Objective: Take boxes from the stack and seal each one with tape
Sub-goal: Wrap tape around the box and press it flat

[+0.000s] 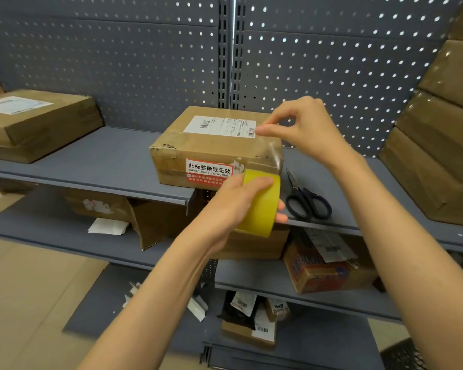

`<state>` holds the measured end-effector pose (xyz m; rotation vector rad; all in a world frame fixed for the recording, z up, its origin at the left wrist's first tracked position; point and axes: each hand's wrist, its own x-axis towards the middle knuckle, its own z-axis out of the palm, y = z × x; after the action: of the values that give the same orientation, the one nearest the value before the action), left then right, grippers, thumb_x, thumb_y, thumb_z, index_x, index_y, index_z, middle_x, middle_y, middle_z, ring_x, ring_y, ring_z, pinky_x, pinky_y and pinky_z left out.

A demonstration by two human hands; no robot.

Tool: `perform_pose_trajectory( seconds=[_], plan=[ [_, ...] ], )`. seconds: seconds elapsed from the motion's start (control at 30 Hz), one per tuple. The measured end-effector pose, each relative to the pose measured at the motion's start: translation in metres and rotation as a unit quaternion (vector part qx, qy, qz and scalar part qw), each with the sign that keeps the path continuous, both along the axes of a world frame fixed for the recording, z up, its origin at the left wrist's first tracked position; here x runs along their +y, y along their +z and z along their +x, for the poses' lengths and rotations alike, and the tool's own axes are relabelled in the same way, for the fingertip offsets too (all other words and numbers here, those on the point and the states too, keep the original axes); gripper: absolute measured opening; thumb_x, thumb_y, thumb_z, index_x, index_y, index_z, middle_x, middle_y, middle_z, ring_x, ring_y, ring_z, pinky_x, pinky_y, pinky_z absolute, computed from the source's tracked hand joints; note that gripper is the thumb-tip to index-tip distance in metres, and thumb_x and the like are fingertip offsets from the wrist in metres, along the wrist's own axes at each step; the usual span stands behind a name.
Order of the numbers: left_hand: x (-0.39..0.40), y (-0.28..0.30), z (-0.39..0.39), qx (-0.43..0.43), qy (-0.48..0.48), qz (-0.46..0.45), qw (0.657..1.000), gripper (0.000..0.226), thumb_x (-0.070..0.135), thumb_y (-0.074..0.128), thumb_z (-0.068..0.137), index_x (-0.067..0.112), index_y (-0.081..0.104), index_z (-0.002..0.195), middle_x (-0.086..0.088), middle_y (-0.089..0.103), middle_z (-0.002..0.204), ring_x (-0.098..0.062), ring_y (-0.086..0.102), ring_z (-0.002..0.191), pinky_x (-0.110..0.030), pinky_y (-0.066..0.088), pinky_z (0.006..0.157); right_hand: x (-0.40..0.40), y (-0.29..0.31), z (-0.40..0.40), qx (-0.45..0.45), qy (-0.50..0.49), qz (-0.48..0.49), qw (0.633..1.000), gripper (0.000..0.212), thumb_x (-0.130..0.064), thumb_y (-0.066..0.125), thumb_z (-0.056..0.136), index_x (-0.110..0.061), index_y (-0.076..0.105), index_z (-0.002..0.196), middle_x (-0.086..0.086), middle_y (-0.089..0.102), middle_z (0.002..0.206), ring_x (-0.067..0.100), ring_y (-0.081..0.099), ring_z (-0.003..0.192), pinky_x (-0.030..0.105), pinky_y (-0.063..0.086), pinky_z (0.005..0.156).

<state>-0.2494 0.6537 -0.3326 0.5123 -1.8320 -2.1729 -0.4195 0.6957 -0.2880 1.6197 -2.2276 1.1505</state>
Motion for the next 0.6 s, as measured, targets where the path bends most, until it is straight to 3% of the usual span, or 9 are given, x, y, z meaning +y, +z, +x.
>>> perform_pose_trajectory(
  seconds=[0.1,0.2,0.3,0.4,0.5,0.6],
  plan=[
    [-0.001,-0.005,-0.002,-0.007,0.014,0.015,1.000,0.013,0.022,0.049,0.099,0.013,0.058,0.095,-0.004,0.068,0.064,-0.019,0.068,0.058,-0.027,0.056,0.056,-0.007,-0.008,-0.004,0.000,0.008,0.014,1.000,0.015,-0.039,0.076,0.076,-0.024,0.077,0.076,-0.021,0.067,0.071,-0.007,0.057,0.070,0.024,0.042,0.076],
    [-0.001,-0.006,-0.007,-0.010,0.025,0.044,0.999,0.015,0.021,0.050,0.098,0.010,0.059,0.092,-0.005,0.068,0.063,-0.019,0.068,0.057,-0.030,0.058,0.059,-0.013,-0.013,-0.008,-0.004,0.008,0.024,1.000,0.015,-0.038,0.076,0.077,-0.022,0.077,0.078,-0.013,0.071,0.077,-0.001,0.061,0.075,0.020,0.044,0.079],
    [-0.003,-0.006,-0.013,-0.013,0.028,0.063,0.998,0.017,0.021,0.050,0.098,0.007,0.059,0.095,-0.006,0.068,0.063,-0.018,0.068,0.055,-0.029,0.058,0.057,-0.018,-0.018,-0.014,-0.005,0.011,0.029,1.000,0.018,-0.038,0.076,0.077,-0.020,0.078,0.078,-0.009,0.072,0.077,0.009,0.065,0.079,0.039,0.050,0.087],
    [-0.005,-0.004,-0.016,-0.018,0.027,0.069,0.997,0.017,0.022,0.050,0.098,0.007,0.058,0.094,-0.005,0.069,0.062,-0.017,0.069,0.055,-0.028,0.057,0.056,-0.023,-0.022,-0.019,-0.006,0.015,0.033,0.999,0.019,-0.040,0.076,0.077,-0.021,0.077,0.076,-0.013,0.070,0.073,0.011,0.064,0.077,0.048,0.043,0.098],
    [-0.009,-0.003,-0.018,-0.020,0.028,0.072,0.997,0.017,0.022,0.051,0.098,0.006,0.058,0.098,-0.005,0.069,0.061,-0.017,0.069,0.055,-0.026,0.057,0.054,-0.027,-0.025,-0.025,-0.018,0.019,0.038,0.999,0.018,-0.040,0.076,0.076,-0.022,0.077,0.074,-0.019,0.067,0.064,0.004,0.061,0.068,0.048,0.040,0.102],
    [-0.012,-0.001,-0.021,-0.017,0.029,0.069,0.997,0.018,0.022,0.051,0.098,0.007,0.058,0.093,-0.005,0.069,0.062,-0.017,0.069,0.056,-0.028,0.058,0.057,-0.030,-0.025,-0.030,-0.029,0.020,0.045,0.998,0.018,-0.041,0.076,0.076,-0.023,0.076,0.074,-0.028,0.063,0.061,-0.003,0.058,0.062,0.041,0.041,0.095]
  ],
)
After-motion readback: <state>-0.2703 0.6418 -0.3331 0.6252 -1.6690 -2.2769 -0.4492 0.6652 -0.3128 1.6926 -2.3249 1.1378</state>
